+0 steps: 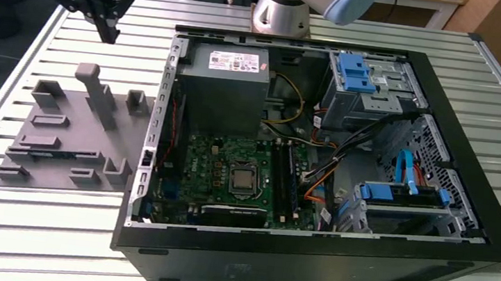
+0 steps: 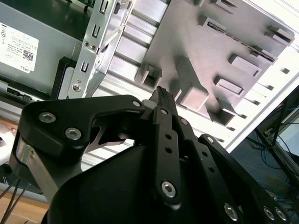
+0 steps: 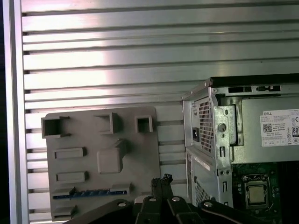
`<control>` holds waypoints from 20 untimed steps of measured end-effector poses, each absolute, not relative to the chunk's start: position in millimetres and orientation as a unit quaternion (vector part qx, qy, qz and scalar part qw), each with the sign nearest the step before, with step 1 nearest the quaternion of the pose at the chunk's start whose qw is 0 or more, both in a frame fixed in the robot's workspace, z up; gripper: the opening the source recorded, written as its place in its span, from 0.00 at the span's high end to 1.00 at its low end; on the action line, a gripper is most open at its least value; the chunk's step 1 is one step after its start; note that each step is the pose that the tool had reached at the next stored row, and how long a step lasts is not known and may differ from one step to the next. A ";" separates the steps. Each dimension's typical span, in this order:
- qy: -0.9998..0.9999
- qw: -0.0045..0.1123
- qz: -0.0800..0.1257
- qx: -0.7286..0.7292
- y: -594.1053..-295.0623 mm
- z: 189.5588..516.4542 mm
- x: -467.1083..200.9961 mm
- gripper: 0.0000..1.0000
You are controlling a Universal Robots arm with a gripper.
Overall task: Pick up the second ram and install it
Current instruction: 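Reach for the second ram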
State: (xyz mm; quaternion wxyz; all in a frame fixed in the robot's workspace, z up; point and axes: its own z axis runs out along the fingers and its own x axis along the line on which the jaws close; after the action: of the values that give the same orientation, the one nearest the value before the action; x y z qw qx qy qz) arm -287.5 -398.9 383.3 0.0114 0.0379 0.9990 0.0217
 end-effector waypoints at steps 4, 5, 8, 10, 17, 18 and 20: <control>0.999 0.011 0.022 0.038 -398.9 383.2 -290.4 0.89; 0.999 0.011 0.022 0.038 -398.9 383.1 -291.1 0.89; 0.999 0.011 0.022 0.038 -398.9 383.0 -293.3 0.89; 0.999 0.011 0.022 0.038 -398.9 382.9 -294.8 0.89; 0.999 0.011 0.022 0.038 -398.9 382.4 -301.3 0.89; 0.999 0.011 0.022 0.038 -399.0 382.3 -302.3 0.89; 0.999 0.011 0.022 0.038 -399.0 382.2 -304.1 0.89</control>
State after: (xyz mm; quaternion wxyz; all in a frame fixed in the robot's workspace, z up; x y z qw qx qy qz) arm -304.1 -399.0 382.2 0.0114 0.0379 0.9990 0.0216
